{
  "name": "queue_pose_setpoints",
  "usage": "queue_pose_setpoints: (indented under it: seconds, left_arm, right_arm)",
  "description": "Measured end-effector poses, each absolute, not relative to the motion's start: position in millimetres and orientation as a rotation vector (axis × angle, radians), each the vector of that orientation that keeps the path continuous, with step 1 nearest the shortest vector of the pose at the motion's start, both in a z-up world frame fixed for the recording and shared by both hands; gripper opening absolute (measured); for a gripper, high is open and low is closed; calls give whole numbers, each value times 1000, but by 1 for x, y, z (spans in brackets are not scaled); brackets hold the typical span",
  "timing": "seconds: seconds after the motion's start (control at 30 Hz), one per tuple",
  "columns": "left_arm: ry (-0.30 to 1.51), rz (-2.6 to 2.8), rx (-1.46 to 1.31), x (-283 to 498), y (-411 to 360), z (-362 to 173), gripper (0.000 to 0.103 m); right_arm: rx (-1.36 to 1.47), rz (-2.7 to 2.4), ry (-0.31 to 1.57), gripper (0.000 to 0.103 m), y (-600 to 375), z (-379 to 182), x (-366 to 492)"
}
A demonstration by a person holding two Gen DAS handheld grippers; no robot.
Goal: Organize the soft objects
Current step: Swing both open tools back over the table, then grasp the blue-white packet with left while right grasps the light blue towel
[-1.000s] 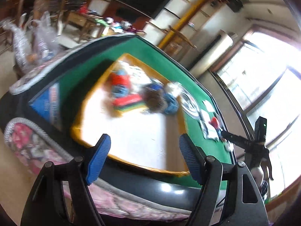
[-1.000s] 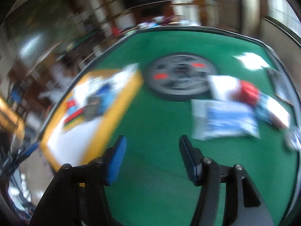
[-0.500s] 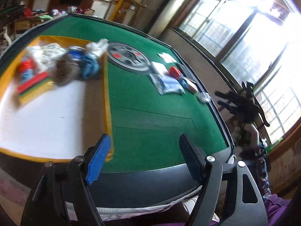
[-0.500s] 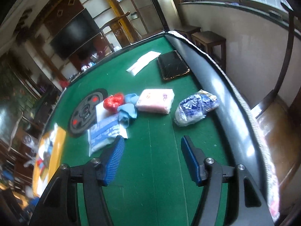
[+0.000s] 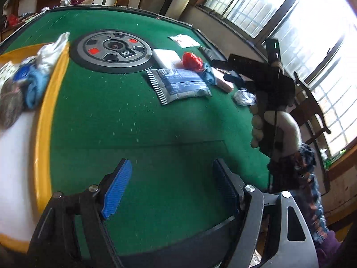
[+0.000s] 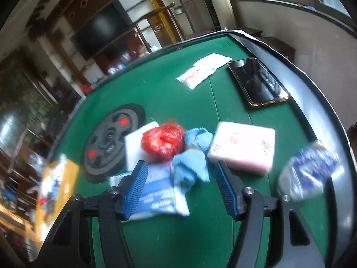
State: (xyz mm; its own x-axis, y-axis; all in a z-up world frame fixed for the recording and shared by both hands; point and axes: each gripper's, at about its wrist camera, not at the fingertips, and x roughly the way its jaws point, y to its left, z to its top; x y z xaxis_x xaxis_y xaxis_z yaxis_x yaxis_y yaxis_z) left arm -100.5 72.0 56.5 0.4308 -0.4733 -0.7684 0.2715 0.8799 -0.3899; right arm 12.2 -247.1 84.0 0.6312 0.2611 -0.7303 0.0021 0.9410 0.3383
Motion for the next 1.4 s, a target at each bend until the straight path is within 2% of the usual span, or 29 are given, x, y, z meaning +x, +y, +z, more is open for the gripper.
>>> queue_pose_setpoints:
  seconds: [0.13, 0.27, 0.37, 0.4, 0.43, 0.47, 0.63, 0.73, 0.8, 1.0, 1.13, 1.2, 1.3, 1.4]
  left_arm:
    - [1066, -410, -109, -71, 50, 37, 75]
    - [1074, -393, -66, -61, 40, 27, 79]
    - [1069, -407, -58, -65, 37, 28, 87]
    - [1063, -418, -58, -66, 37, 28, 93]
    - [1058, -434, -63, -67, 36, 28, 103]
    - [1047, -462, -74, -68, 35, 27, 103]
    - [1014, -465, -25, -70, 25, 23, 103]
    - [1022, -450, 37, -71, 17, 22, 103]
    - [1035, -434, 119, -74, 7, 20, 103]
    - [1075, -477, 79, -40, -2, 22, 103]
    - [988, -450, 121, -9, -7, 35, 103]
    - [930, -444, 167, 6, -11, 42, 103]
    - [851, -447, 274, 30, -23, 46, 103]
    - [846, -493, 353, 48, -37, 38, 103]
  right_arm:
    - [280, 108, 915, 55, -235, 71, 30]
    - [269, 111, 966, 24, -234, 53, 34]
    - [330, 139, 980, 21, -247, 48, 20]
    - [364, 153, 988, 20, -253, 48, 10]
    - [381, 161, 995, 20, -257, 48, 3]
    - [386, 166, 1000, 19, -259, 47, -6]
    - [385, 212, 981, 20, -265, 44, -42]
    - [463, 256, 954, 28, -274, 41, -45]
    - [487, 278, 942, 38, -276, 42, -44]
    - [476, 274, 930, 44, -271, 45, -40]
    - [535, 250, 916, 48, -284, 46, -41]
    - [574, 232, 899, 54, -291, 46, -42]
    - [611, 221, 888, 55, -300, 46, -41]
    - [642, 203, 882, 55, -307, 45, -40]
